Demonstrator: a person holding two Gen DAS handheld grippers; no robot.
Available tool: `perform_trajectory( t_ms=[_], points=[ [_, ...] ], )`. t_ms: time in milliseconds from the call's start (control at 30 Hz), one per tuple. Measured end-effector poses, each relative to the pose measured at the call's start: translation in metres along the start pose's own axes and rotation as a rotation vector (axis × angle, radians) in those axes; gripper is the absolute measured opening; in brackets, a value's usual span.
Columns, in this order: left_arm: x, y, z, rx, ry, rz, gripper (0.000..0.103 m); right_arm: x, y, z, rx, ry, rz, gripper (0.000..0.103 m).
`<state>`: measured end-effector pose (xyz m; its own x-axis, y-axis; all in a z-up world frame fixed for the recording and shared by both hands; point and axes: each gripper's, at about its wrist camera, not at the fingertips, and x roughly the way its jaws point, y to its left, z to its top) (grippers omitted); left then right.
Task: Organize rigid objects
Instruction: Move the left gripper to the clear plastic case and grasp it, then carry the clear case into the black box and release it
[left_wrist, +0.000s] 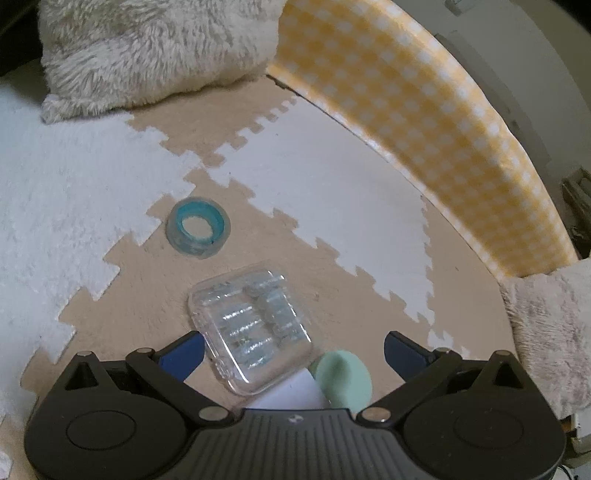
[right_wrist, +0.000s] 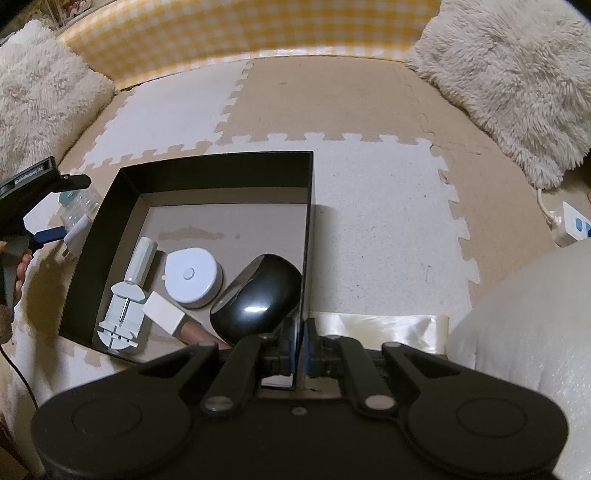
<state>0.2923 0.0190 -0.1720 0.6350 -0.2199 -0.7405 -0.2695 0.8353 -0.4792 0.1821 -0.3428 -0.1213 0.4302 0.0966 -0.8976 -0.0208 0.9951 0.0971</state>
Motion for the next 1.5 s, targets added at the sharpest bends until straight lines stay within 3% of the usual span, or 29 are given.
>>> perform_trajectory(
  t_ms=[333,567,700,900,1100,1300,1500],
  points=[
    [0.017,-0.018,0.004,0.119,-0.054,0.072,0.102,0.0,0.002,0.0,-0.011,0.001,-0.008,0.005],
    [0.033,-0.032,0.003,0.289,-0.079,0.088,0.101,0.001,0.003,0.0,-0.02,0.004,-0.012,0.005],
    [0.037,-0.038,0.001,0.403,-0.081,0.095,0.092,0.001,0.005,0.001,-0.035,0.003,-0.021,0.005],
    [0.036,-0.039,0.001,0.47,-0.078,0.108,0.073,0.002,0.006,0.001,-0.041,0.002,-0.023,0.005],
    [0.033,-0.037,0.0,0.462,-0.082,0.075,0.073,0.002,0.007,0.0,-0.043,0.002,-0.024,0.005],
    [0.02,-0.046,-0.001,0.392,-0.085,-0.019,0.073,0.002,0.006,0.0,-0.042,0.002,-0.023,0.005],
    [-0.007,-0.079,-0.008,0.402,-0.115,-0.131,0.073,0.002,0.006,0.0,-0.038,0.002,-0.021,0.005]
  ],
)
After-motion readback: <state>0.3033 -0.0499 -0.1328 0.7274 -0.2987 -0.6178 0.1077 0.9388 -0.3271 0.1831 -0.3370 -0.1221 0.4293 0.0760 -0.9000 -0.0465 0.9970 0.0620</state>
